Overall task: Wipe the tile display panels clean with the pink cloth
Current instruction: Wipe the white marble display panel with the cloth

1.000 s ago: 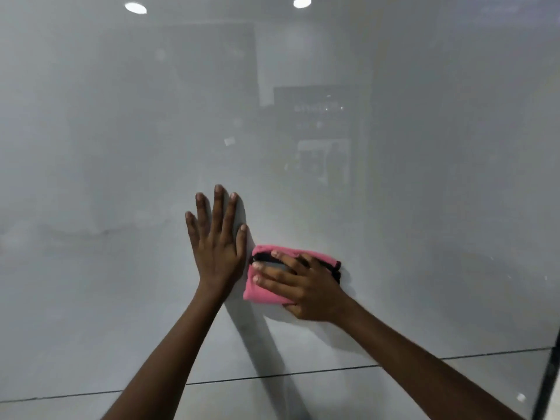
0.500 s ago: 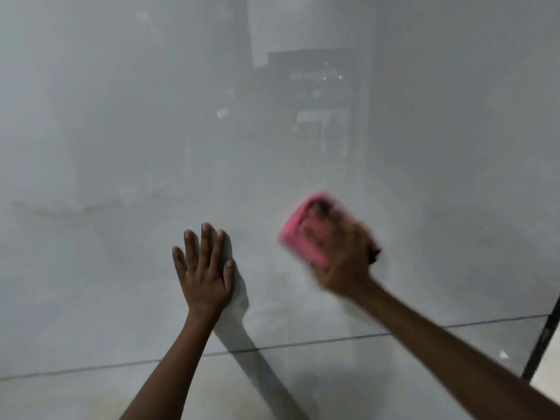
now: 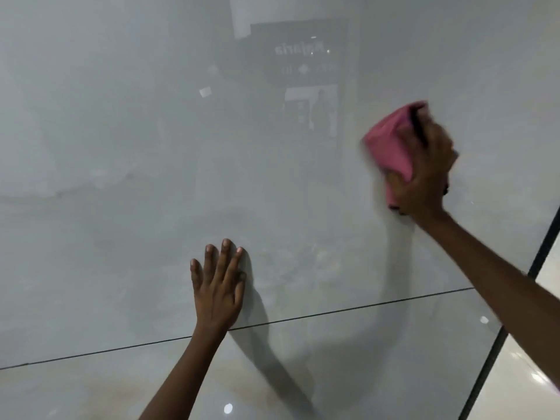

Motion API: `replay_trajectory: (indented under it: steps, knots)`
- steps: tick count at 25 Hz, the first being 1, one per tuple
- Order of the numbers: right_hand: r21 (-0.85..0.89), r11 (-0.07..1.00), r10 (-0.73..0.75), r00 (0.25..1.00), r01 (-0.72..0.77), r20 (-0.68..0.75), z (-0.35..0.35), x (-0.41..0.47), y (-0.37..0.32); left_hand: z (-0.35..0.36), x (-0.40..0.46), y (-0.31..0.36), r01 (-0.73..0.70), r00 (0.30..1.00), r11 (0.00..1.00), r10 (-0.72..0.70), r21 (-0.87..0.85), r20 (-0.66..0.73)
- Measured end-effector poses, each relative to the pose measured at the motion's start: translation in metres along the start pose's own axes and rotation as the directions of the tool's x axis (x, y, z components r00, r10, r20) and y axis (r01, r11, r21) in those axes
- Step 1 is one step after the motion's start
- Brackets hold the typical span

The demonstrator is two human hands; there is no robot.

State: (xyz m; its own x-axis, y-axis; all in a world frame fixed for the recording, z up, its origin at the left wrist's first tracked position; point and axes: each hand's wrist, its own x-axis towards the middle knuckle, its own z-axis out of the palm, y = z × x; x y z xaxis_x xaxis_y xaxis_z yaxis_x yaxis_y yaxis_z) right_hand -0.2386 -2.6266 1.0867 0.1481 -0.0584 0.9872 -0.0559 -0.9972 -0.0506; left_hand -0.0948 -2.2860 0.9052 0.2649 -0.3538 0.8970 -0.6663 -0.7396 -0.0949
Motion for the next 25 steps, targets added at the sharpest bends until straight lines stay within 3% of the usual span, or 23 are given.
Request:
replay_trajectory:
  steps: [3, 5, 6, 7, 8, 9, 10, 11, 13, 15, 17, 19, 21, 23, 25]
  knots:
    - [-0.001, 0.999, 0.04, 0.992, -0.041, -0.119, 0.02, -0.024, -0.001, 0.026, -0.001, -0.01, -0.02, 0.995, 0.998, 0.025, 0.052, -0.098]
    - [0.022, 0.999, -0.043, 0.999, 0.043, -0.022, 0.051, -0.095, -0.053, 0.03, -0.007, -0.009, -0.031, 0.986, 0.996, 0.044, 0.083, -0.161]
    - [0.043, 0.983, -0.184, 0.975, 0.18, 0.127, 0.066, -0.141, -0.082, 0.029, -0.006, -0.009, -0.039, 0.984, 0.997, 0.051, 0.073, -0.168]
    - [0.074, 0.918, -0.393, 0.864, 0.39, 0.315, 0.076, -0.192, -0.109, 0.028, -0.005, -0.01, -0.046, 0.986, 0.998, 0.052, 0.041, -0.158]
    - [0.173, 0.781, -0.604, 0.656, 0.6, 0.453, 0.081, -0.237, -0.127, 0.027, -0.003, -0.01, -0.054, 0.986, 0.998, 0.059, 0.035, -0.159]
    - [0.264, 0.64, -0.719, 0.443, 0.722, 0.535, 0.082, -0.267, -0.135, 0.026, -0.001, -0.011, -0.058, 0.985, 0.997, 0.066, 0.051, -0.158]
    - [0.328, 0.582, -0.754, 0.341, 0.744, 0.562, 0.082, -0.278, -0.133, 0.024, 0.0, -0.01, -0.05, 0.987, 0.997, 0.059, 0.063, -0.148]
    - [0.364, 0.597, -0.766, 0.372, 0.715, 0.525, 0.078, -0.273, -0.124, 0.02, 0.001, -0.008, -0.025, 0.991, 0.998, 0.031, 0.049, -0.127]
    - [0.35, 0.726, -0.685, 0.573, 0.592, 0.45, 0.065, -0.231, -0.095, 0.007, 0.0, 0.009, 0.073, 0.993, 0.997, -0.076, -0.03, -0.087]
    - [0.22, 0.88, -0.473, 0.822, 0.421, 0.318, 0.042, -0.16, -0.052, -0.001, 0.005, 0.034, 0.147, 0.986, 0.986, -0.152, -0.076, -0.067]
    - [0.177, 0.974, -0.17, 0.973, 0.142, 0.158, 0.013, -0.081, 0.007, 0.001, 0.023, 0.056, 0.092, 0.992, 0.992, -0.098, -0.081, -0.081]
    - [0.115, 0.991, 0.065, 0.998, -0.062, -0.017, -0.01, -0.018, 0.051, 0.015, 0.041, 0.061, 0.005, 0.995, 1.0, -0.007, -0.02, -0.104]
    - [0.023, 0.994, 0.108, 0.989, -0.106, -0.099, -0.007, -0.013, 0.066, 0.031, 0.047, 0.057, -0.032, 0.988, 0.998, 0.039, 0.051, -0.147]
    - [-0.042, 0.996, 0.071, 0.997, -0.073, -0.042, 0.01, -0.064, 0.049, 0.038, 0.04, 0.053, -0.027, 0.984, 0.998, 0.037, 0.057, -0.173]
    - [-0.056, 0.988, -0.129, 0.97, 0.144, 0.207, 0.03, -0.16, 0.013, 0.038, 0.035, 0.055, -0.043, 0.978, 0.997, 0.054, 0.059, -0.2]
